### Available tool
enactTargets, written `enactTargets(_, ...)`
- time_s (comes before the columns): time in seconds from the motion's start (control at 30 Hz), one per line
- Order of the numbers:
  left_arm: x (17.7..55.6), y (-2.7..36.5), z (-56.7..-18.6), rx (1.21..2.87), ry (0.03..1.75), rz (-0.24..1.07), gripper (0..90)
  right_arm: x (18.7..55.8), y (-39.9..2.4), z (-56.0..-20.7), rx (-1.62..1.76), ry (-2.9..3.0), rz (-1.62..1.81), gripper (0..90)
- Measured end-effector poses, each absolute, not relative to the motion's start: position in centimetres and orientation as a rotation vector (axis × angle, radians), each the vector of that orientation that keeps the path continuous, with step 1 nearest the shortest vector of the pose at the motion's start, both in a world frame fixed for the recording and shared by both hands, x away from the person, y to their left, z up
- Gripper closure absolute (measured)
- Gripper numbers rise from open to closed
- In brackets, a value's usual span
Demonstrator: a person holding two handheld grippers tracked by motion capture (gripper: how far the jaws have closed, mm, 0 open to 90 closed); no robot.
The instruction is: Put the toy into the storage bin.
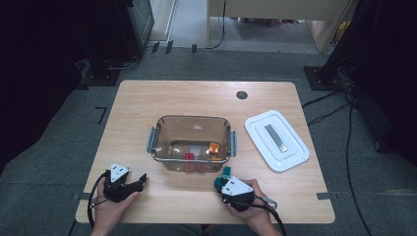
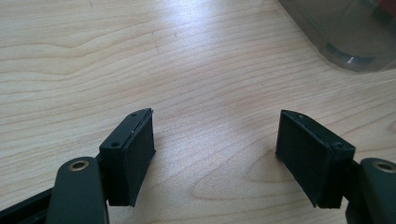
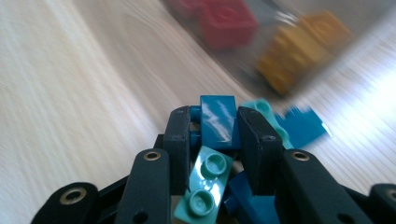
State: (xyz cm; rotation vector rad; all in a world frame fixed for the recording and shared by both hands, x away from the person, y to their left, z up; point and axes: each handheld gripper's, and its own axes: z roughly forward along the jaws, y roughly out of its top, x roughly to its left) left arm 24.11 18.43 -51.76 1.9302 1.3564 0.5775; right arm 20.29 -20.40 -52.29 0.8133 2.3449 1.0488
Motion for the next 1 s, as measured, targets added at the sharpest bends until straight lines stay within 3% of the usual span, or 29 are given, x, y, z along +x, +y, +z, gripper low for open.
enactTargets(0.33, 24.1, 18.3, -51.8, 1.937, 1.357, 0.588, 28.0, 21.8, -26.0, -52.3, 1.009, 2.279, 1.038, 66.6)
enactTargets(0.5, 24.2, 18.4, -51.8, 1.937, 1.358, 0.588, 27.7, 22.2, -26.8, -51.6, 1.068, 2.294, 1.099, 53.4)
enactTargets(0.77, 24.4, 18.3, -51.8, 1.947, 1.368, 0.609, 25.9, 24.0, -24.0, -50.4, 1.151, 2.282, 1.066, 42.6)
enactTargets(0.87, 24.4, 18.4, -51.8, 1.945, 1.370, 0.605, 25.9, 24.6, -23.1, -51.0, 1.166, 2.284, 0.996, 45.8)
enactTargets(1.0, 24.4, 18.4, -51.8, 1.940, 1.370, 0.603, 25.9, 24.7, -23.2, -51.3, 1.180, 2.253, 0.968, 61.2)
